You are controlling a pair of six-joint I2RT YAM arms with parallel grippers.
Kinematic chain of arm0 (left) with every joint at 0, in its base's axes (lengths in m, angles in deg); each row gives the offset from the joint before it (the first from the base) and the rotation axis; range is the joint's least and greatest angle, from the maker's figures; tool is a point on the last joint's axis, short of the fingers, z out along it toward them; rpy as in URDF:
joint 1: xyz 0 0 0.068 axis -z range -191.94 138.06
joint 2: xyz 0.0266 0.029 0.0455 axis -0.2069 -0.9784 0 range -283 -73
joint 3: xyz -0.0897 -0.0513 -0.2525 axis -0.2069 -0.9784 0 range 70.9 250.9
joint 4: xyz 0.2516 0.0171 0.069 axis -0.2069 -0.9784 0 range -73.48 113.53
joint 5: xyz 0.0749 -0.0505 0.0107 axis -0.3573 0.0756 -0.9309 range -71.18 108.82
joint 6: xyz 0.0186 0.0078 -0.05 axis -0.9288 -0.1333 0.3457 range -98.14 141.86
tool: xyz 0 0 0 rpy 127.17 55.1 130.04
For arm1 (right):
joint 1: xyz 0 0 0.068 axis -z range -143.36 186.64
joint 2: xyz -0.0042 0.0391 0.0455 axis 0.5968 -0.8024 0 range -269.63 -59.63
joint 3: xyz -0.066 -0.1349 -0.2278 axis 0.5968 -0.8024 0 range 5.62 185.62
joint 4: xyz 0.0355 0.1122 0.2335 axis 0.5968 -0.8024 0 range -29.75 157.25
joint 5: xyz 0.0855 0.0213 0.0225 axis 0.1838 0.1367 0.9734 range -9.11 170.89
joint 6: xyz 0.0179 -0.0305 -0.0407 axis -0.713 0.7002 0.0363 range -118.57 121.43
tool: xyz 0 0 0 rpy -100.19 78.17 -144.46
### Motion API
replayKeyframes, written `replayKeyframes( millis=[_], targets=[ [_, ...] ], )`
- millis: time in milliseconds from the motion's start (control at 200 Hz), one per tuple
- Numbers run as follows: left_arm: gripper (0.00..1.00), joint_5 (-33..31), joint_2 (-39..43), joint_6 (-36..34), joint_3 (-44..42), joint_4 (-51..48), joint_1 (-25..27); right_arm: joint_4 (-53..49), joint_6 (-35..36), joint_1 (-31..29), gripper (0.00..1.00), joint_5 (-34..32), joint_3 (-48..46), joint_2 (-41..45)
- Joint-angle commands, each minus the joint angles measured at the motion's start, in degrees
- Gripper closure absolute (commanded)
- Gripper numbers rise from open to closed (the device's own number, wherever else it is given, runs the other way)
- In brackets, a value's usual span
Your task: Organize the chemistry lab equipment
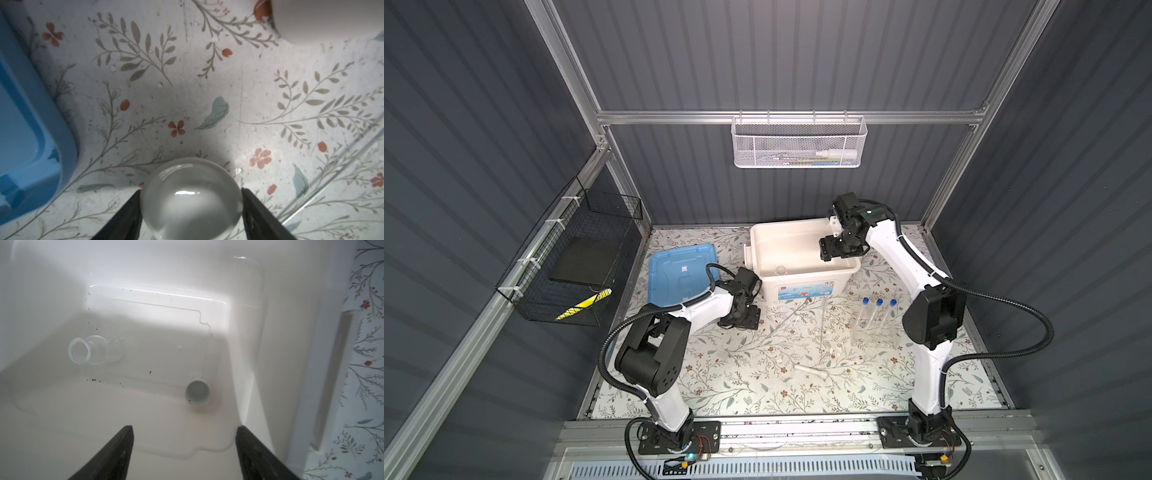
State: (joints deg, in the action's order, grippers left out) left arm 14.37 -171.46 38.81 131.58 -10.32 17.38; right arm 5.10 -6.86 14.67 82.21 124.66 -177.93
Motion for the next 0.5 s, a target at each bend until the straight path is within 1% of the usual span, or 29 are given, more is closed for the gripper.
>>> replayKeyframes(
  millis=[0,105,495],
  targets=[
    [0.29,-0.38,-0.3,-0.57,0.72,-2.19,0.3,0.98,-0.88,0.7,0.2,0.67,-1.15,2.62],
    [0.33,-0.46,0.03,-0.69,0.84,-2.37,0.26,1.75,-1.15,0.97,0.2,1.31,-1.99,3.75],
    [0.33,-0.72,2.13,0.05,2.38,-4.03,0.24,4.99,-2.16,2.11,0.2,3.03,-6.92,8.43]
  ],
)
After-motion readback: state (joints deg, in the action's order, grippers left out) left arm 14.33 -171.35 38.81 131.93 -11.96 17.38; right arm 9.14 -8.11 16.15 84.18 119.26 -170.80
